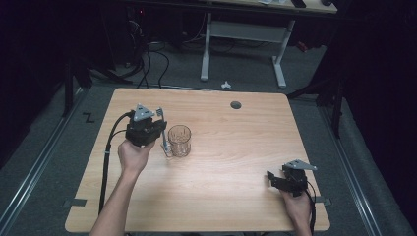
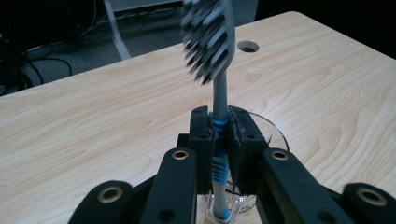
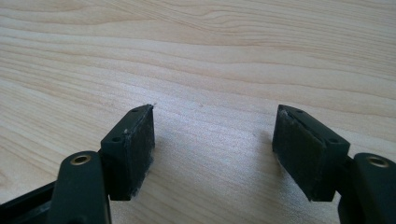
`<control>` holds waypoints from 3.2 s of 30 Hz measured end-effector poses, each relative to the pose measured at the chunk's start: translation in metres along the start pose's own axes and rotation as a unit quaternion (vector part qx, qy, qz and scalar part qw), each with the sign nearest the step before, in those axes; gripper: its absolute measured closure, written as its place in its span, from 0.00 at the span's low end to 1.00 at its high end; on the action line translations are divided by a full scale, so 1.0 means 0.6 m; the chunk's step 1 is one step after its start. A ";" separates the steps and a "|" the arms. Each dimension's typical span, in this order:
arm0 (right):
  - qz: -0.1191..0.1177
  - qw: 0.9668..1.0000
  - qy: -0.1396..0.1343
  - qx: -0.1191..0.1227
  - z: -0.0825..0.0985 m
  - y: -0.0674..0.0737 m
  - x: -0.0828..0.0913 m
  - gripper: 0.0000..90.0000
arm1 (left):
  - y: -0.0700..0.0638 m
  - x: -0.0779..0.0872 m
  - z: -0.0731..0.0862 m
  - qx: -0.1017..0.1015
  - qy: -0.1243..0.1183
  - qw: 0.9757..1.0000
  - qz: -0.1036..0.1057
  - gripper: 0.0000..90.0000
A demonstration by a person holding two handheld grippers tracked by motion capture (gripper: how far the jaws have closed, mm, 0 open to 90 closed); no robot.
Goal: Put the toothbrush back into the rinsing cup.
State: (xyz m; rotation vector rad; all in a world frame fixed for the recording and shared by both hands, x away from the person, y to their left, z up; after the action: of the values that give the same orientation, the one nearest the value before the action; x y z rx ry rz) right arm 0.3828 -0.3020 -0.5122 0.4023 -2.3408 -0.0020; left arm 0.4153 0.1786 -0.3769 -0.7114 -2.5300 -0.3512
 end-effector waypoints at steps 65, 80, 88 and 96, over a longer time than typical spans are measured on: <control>0.001 1.000 0.001 0.003 0.000 0.001 0.000 0.33 | -0.029 -0.022 0.049 -0.028 0.019 0.999 -0.016 0.90; 0.001 1.000 0.000 0.002 0.000 0.001 0.000 0.33 | -0.027 -0.033 0.058 -0.023 0.034 0.999 -0.010 0.90; 0.001 1.000 0.000 0.002 0.000 0.001 0.000 0.33 | -0.023 -0.032 0.059 -0.017 0.032 0.999 -0.002 0.90; 0.001 1.000 0.000 0.002 0.000 0.001 0.000 0.33 | -0.017 -0.031 0.061 -0.002 0.032 0.999 0.003 0.85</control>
State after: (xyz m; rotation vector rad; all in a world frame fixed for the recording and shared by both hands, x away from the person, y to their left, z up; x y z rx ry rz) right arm 0.3826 -0.3012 -0.5122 0.4017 -2.3408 0.0044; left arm 0.4096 0.1759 -0.4188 -0.6983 -2.4666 -0.3707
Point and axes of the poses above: each handheld gripper's, and its own axes: x roughly backward along the jaws, z roughly out of its underside, y roughly to its left, the point moved 1 cm from there along -x, roughly forward along the jaws, and after that the axes turned 10 degrees about -x, right-handed, at the moved point
